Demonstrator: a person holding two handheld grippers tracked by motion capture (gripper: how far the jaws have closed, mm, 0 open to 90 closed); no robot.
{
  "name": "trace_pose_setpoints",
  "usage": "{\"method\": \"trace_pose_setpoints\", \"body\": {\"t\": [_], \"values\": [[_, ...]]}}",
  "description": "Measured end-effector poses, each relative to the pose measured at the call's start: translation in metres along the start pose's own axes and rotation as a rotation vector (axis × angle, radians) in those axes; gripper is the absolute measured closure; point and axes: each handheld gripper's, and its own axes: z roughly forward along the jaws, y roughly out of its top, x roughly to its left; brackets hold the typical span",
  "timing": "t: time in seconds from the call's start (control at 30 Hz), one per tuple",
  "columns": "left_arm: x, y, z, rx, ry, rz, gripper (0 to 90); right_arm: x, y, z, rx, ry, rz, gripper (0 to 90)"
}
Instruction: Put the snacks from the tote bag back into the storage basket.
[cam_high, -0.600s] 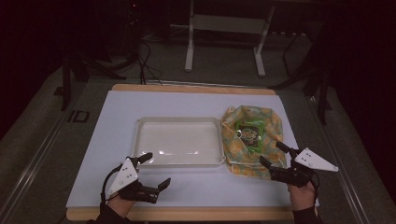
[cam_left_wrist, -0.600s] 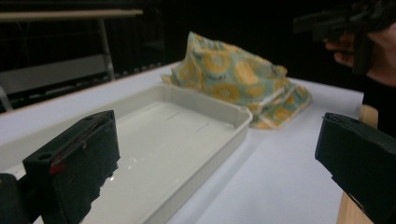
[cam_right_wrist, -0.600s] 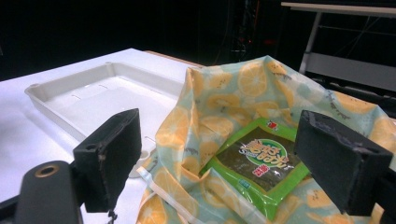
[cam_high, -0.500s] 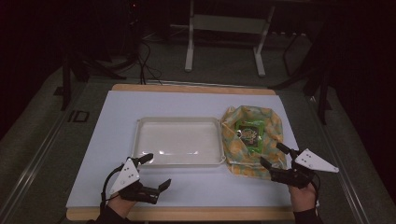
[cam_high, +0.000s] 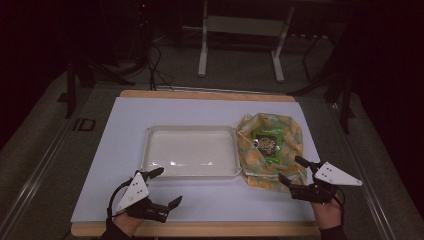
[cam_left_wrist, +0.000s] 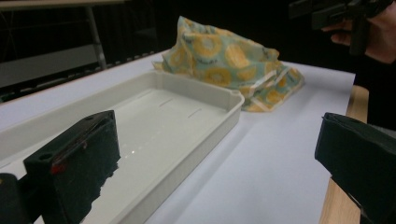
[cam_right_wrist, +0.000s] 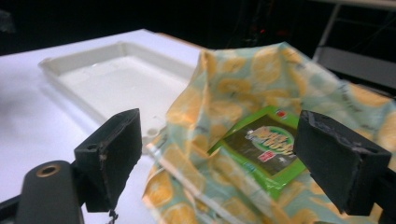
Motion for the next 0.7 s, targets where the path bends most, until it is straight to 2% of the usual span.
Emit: {"method": "trace_pose_setpoints", "body": {"t": [0.17,0.33,0.57,0.7], "values": [[-0.001,0.000,-0.001,-0.003,0.000,0.003,0.6,0.005,0.001,0.007,0.039,0.043,-0.039,15.2],[-0.001,0.000,0.001,-0.001,-0.007,0.004,0.6,0.009,0.005,0.006,0.020,0.052,-0.059,15.1],[-0.001,0.000,0.002,-0.004,-0.006,0.001,0.6,0.010,0.011,0.003,-0.013,0.048,-0.050,15.1],[-0.001,0.000,0.002,-0.001,-0.005,0.003,0.6,0.011,0.013,0.002,-0.015,0.054,-0.049,15.1]]}}
